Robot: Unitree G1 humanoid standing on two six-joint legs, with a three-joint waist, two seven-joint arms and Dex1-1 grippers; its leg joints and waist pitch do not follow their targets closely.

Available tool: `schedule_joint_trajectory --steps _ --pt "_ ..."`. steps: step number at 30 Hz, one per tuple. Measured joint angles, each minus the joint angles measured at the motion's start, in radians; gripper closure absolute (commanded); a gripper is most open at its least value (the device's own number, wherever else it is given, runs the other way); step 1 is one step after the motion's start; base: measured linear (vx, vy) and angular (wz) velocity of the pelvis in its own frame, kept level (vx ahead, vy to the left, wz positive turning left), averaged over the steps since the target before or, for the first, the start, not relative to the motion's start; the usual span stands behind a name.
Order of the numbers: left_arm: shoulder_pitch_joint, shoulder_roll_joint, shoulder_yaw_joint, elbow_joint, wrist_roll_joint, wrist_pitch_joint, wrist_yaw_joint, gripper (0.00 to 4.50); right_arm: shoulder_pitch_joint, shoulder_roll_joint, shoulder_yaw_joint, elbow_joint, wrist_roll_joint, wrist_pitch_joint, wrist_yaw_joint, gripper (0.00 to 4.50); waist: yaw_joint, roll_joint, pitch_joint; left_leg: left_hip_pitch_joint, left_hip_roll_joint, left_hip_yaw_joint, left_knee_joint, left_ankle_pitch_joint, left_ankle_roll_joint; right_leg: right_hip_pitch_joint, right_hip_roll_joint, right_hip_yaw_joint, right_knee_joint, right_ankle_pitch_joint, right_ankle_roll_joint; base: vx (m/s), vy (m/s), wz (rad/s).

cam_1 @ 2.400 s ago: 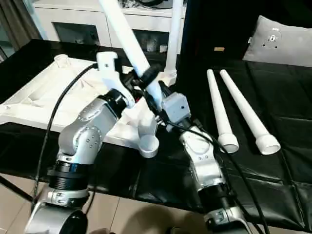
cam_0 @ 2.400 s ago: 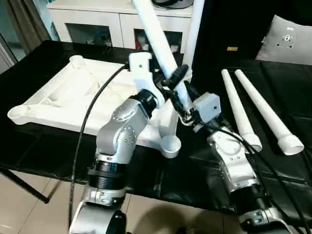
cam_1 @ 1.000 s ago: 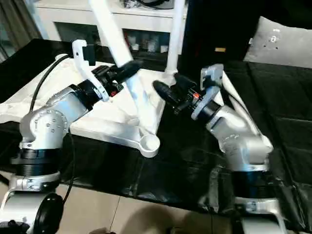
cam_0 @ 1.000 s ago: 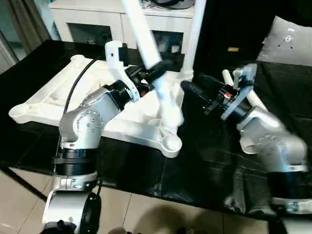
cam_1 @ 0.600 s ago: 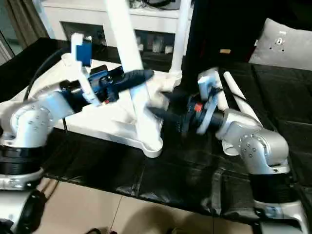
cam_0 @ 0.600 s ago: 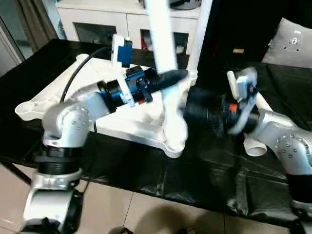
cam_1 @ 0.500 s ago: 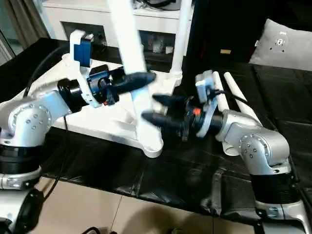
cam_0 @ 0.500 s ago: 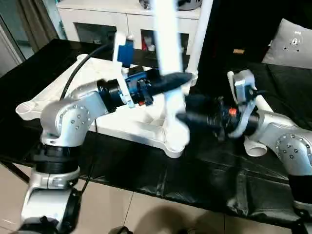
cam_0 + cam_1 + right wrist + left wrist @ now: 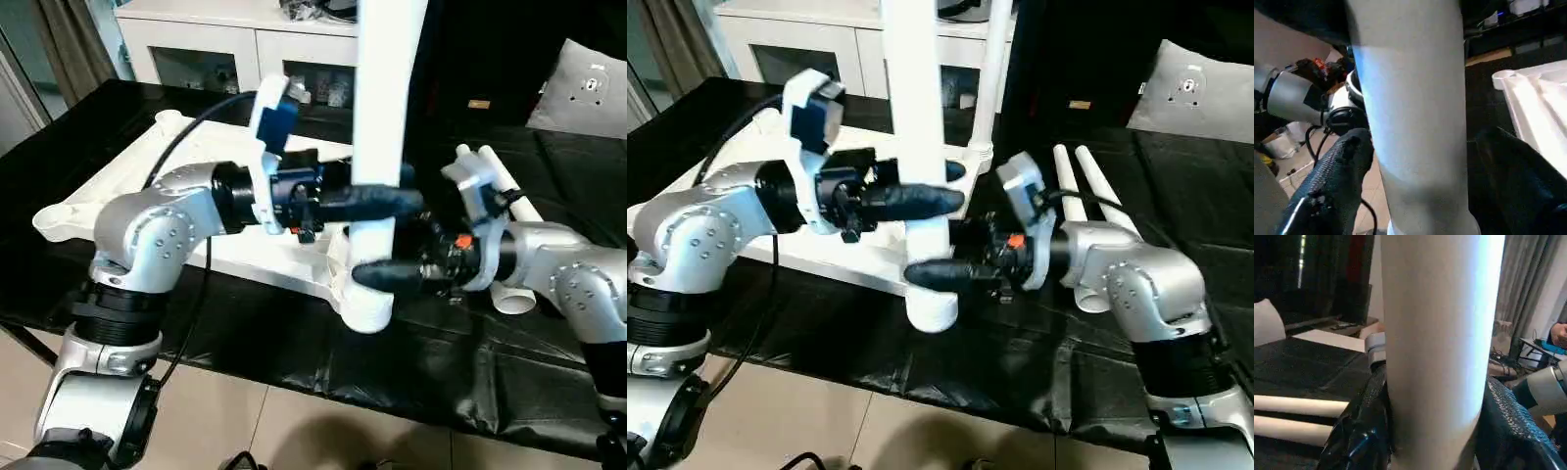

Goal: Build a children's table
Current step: Pick table leg

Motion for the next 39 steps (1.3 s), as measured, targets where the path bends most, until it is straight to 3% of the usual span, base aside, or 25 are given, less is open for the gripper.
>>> schedule_joint_trajectory --steps 16,25,27,39 --pt "0.000 -0.002 -0.015 0.023 0.030 -0.021 -0.007 2.62 0.000 -0.006 0.041 0.000 -0.074 -0.024 0.016 2.42 -0.001 0.000 0.000 0.000 0.000 0.000 0.000 0.000 0.000 0.000 0.000 0.000 0.000 0.000 0.000 0.000 0.000 0.00" --pt "0.000 -0.003 -0.010 0.024 0.040 -0.021 0.024 2.62 0.020 0.014 0.022 -0.001 -0.078 -0.035 -0.013 2.54 0.000 0.000 0.000 0.000 0.000 0.000 0.001 0.000 0.000 0.000 0.000 0.000 0.001 0.000 0.000 0.000 0.000 0.00" --pt "0.000 -0.004 -0.004 0.024 0.040 -0.018 0.030 1.92 0.026 0.023 0.013 -0.004 -0.078 -0.037 -0.026 2.54 -0.001 0.000 0.000 0.000 0.000 0.000 0.001 0.000 0.000 0.000 0.000 0.000 0.001 0.000 0.000 0.000 0.000 0.00" --pt "0.059 -0.002 0.034 0.008 0.044 -0.030 0.074 1.92 0.088 0.103 -0.005 -0.036 -0.117 -0.090 -0.137 2.59 -0.003 0.001 0.000 0.001 0.000 0.000 0.001 0.000 -0.001 0.001 0.000 0.000 0.001 0.000 0.000 0.000 0.000 0.00"
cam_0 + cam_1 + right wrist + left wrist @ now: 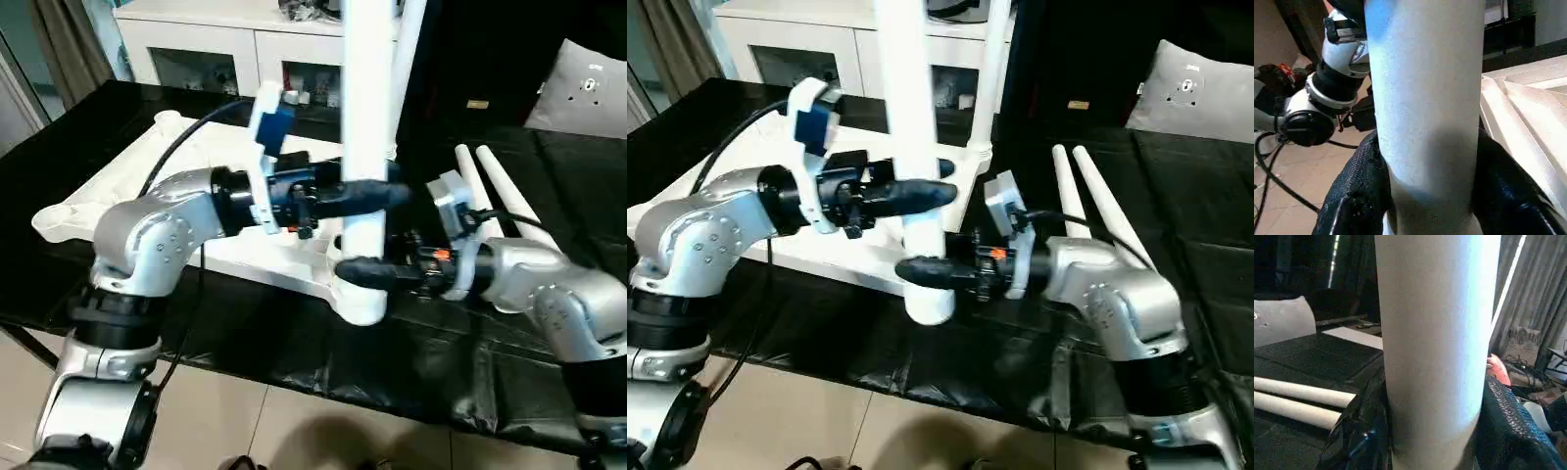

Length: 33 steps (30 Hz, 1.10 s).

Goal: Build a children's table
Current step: Pick table leg

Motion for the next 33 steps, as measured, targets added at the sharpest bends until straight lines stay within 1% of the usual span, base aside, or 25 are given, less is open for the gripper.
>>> schedule_joint_trajectory --steps 6,8,11,14,16,19,24,26,28,30,33 --pt "0.107 -0.036 -0.040 -0.016 0.040 -0.025 0.035 1.92 0.099 0.008 0.048 -0.011 -0.058 -0.051 -0.040 2.59 0.002 0.000 0.000 0.000 0.000 0.000 0.000 0.000 0.000 0.001 0.000 0.000 -0.001 0.000 0.000 0.000 0.000 0.00" --pt "0.156 -0.044 -0.058 -0.016 0.055 -0.030 0.051 1.92 0.142 0.008 0.064 -0.011 -0.076 -0.053 -0.047 2.59 0.000 0.000 0.000 0.000 0.000 0.000 0.000 0.000 0.000 0.000 0.000 0.000 -0.001 0.000 0.000 0.000 0.000 0.00" --pt "0.188 -0.057 -0.076 -0.011 0.070 -0.033 0.063 1.92 0.174 0.008 0.075 -0.010 -0.092 -0.054 -0.054 2.59 -0.001 0.000 0.000 0.000 0.000 0.000 0.000 0.000 -0.002 0.000 0.000 0.000 -0.001 0.000 0.001 0.000 0.000 0.00" --pt "0.204 -0.065 -0.080 0.002 0.080 -0.050 0.065 1.92 0.184 0.009 0.082 -0.005 -0.109 -0.063 -0.062 2.59 -0.005 0.000 0.000 0.001 0.000 0.000 0.000 0.000 -0.003 0.001 0.000 0.000 -0.001 0.000 0.001 0.000 0.000 0.00" --pt "0.217 -0.075 -0.081 0.011 0.092 -0.067 0.083 1.92 0.187 0.014 0.082 0.002 -0.124 -0.069 -0.077 2.59 -0.005 0.000 0.000 0.001 0.000 0.000 0.000 0.001 -0.003 0.001 0.000 0.000 -0.001 0.000 0.001 0.000 0.000 0.00" --pt "0.223 -0.104 -0.077 0.025 0.112 -0.100 0.126 1.92 0.187 0.031 0.079 0.025 -0.141 -0.104 -0.108 2.59 -0.004 0.000 0.000 0.000 0.000 0.000 0.000 0.002 -0.003 0.001 0.000 0.000 -0.002 0.000 0.001 0.000 0.000 0.00" --pt "0.215 -0.132 -0.040 0.025 0.115 -0.130 0.173 1.92 0.163 0.084 0.062 0.045 -0.162 -0.146 -0.160 2.60 -0.005 0.000 0.000 0.000 0.000 0.000 0.001 0.002 -0.003 0.002 0.000 0.000 -0.002 0.000 0.001 0.000 0.000 0.00" --pt "0.214 -0.132 -0.038 0.033 0.117 -0.126 0.186 1.92 0.155 0.088 0.065 0.061 -0.169 -0.148 -0.162 2.60 -0.004 0.000 0.000 0.000 0.000 0.000 0.000 0.002 -0.003 0.002 0.000 0.000 -0.002 0.000 0.001 0.000 0.000 0.00" --pt "0.217 -0.137 -0.039 0.059 0.117 -0.099 0.208 1.92 0.155 0.085 0.080 0.078 -0.186 -0.140 -0.172 2.60 -0.004 0.000 0.000 0.000 0.000 -0.001 0.000 0.002 -0.003 0.002 0.000 0.000 -0.002 0.000 0.001 0.000 0.000 0.00" --pt "0.230 -0.156 -0.033 0.084 0.113 -0.084 0.221 1.92 0.164 0.077 0.090 0.086 -0.191 -0.130 -0.173 2.60 -0.001 0.000 0.000 -0.001 -0.001 -0.001 0.000 0.002 -0.003 0.001 0.000 0.000 -0.002 0.000 0.001 0.000 0.000 0.00" --pt "0.254 -0.209 0.013 0.129 0.074 -0.047 0.267 1.92 0.179 0.073 0.089 0.090 -0.197 -0.116 -0.188 2.60 -0.002 0.000 0.000 -0.002 -0.001 -0.001 0.000 0.001 -0.002 0.001 0.000 0.000 -0.002 0.000 0.001 0.000 0.000 0.00"
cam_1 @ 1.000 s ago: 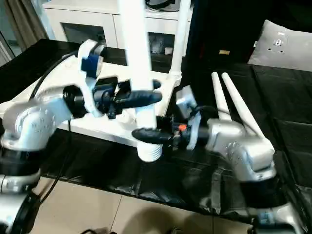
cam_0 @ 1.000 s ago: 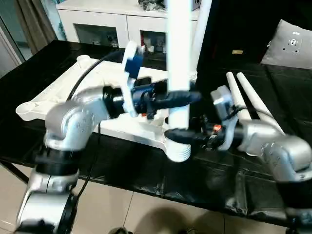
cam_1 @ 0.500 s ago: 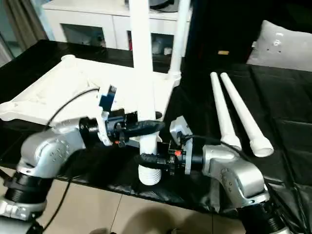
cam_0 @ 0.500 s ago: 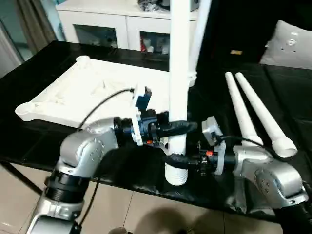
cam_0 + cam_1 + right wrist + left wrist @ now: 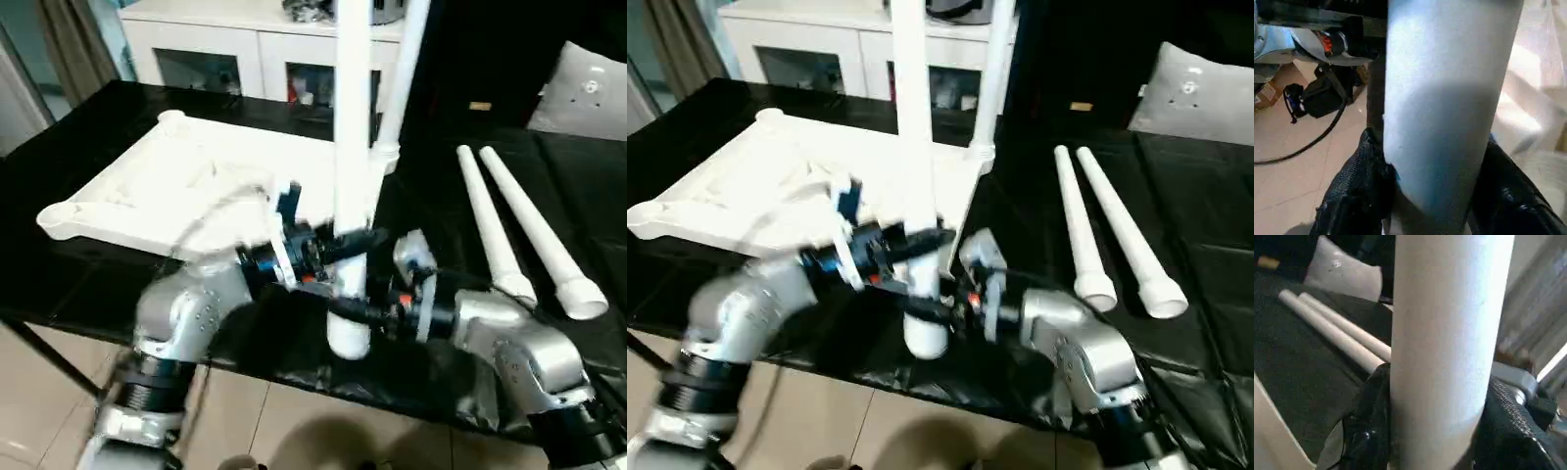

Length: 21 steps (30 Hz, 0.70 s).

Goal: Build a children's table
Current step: Pick table leg

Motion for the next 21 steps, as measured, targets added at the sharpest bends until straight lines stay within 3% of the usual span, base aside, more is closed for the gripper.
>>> schedule_joint_trajectory --steps 4,13,17,21 --pt "0.000 -0.016 0.038 0.052 -0.016 0.019 0.060 1.73 0.000 -0.020 -0.012 0.004 -0.041 -0.001 -0.033 2.60 -0.003 0.000 0.000 0.001 0.000 0.000 0.000 0.000 0.000 0.000 0.001 -0.001 0.000 0.000 0.000 0.000 0.000 0.00" --pt "-0.006 -0.026 0.047 0.070 -0.001 0.002 0.070 1.73 -0.001 -0.017 -0.018 0.006 -0.042 0.000 -0.050 2.60 -0.002 -0.004 0.000 0.000 0.000 0.000 0.000 0.000 0.000 0.000 0.000 0.000 -0.001 0.000 0.000 0.000 0.000 0.00" --pt "-0.004 -0.016 0.037 0.047 0.015 -0.025 0.070 1.73 -0.003 -0.002 -0.024 0.006 -0.043 -0.004 -0.056 2.60 -0.002 -0.004 0.000 0.000 0.000 0.000 0.000 0.000 0.000 0.000 0.000 0.000 -0.001 0.000 0.000 0.000 0.000 0.00" --pt "0.002 -0.006 0.012 0.010 0.083 -0.114 0.076 1.73 -0.003 0.032 -0.030 0.006 -0.053 -0.030 -0.098 2.60 -0.003 -0.004 0.000 0.000 0.000 0.000 -0.001 0.000 0.000 0.000 0.000 0.000 -0.001 0.000 0.000 0.000 0.000 0.00"
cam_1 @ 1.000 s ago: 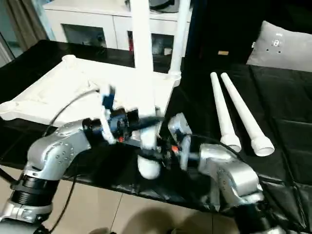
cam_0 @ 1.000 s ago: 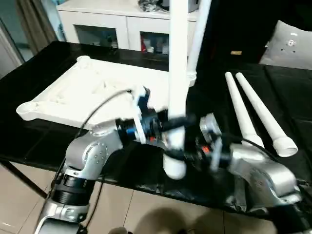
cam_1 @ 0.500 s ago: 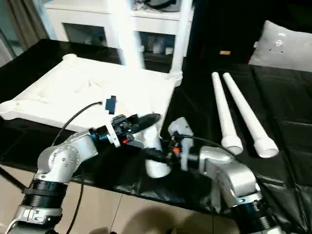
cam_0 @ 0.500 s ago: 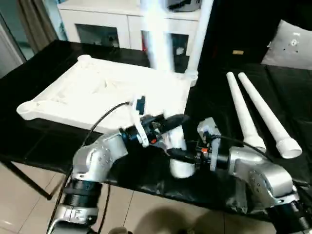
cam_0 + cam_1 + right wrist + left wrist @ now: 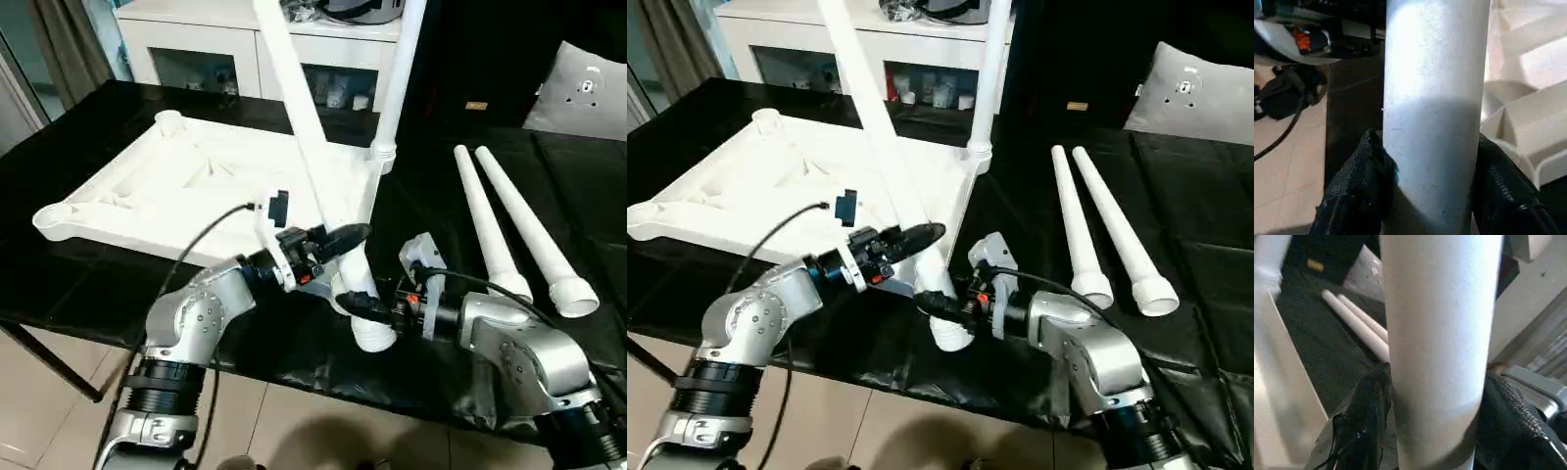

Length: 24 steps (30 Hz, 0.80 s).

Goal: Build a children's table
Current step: Pick table leg

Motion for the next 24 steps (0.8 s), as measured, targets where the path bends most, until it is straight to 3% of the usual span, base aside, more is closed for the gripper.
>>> schedule_joint_trajectory --steps 4,9,10,19,24 --pt "0.000 0.002 -0.018 -0.047 0.078 -0.086 0.049 1.73 -0.003 0.052 -0.006 0.002 -0.035 -0.054 -0.071 2.60 -0.004 -0.001 0.000 0.000 0.000 0.000 0.000 0.000 0.000 0.000 0.000 0.000 0.000 0.000 0.000 0.000 0.000 0.00" --pt "-0.008 -0.018 -0.022 -0.081 0.117 -0.125 0.120 1.73 -0.014 0.109 -0.015 0.022 -0.065 -0.129 -0.135 2.61 -0.010 -0.003 0.000 0.000 0.000 0.000 0.000 0.000 0.000 0.000 0.000 0.000 0.000 0.000 0.000 0.000 0.000 0.00" --pt "-0.010 -0.028 -0.022 -0.082 0.127 -0.133 0.140 2.29 -0.015 0.118 -0.017 0.030 -0.069 -0.144 -0.146 2.61 -0.013 -0.004 0.000 0.000 0.000 0.000 0.000 0.000 0.000 0.000 0.000 0.000 -0.001 0.000 0.000 0.000 0.000 0.00" --pt "-0.012 -0.063 -0.022 -0.114 0.127 -0.136 0.180 2.39 -0.017 0.147 -0.024 0.055 -0.099 -0.234 -0.168 2.61 -0.028 -0.006 0.000 -0.001 0.000 0.000 -0.001 0.000 0.000 -0.001 0.000 0.000 -0.001 0.000 0.000 0.000 0.000 0.00" --pt "-0.012 -0.058 -0.023 -0.127 0.126 -0.135 0.179 2.39 -0.018 0.148 -0.024 0.055 -0.102 -0.252 -0.167 2.61 -0.026 -0.006 0.000 -0.001 0.000 0.000 -0.002 0.000 0.000 -0.001 0.000 0.000 -0.001 0.000 0.000 0.000 0.000 0.00"
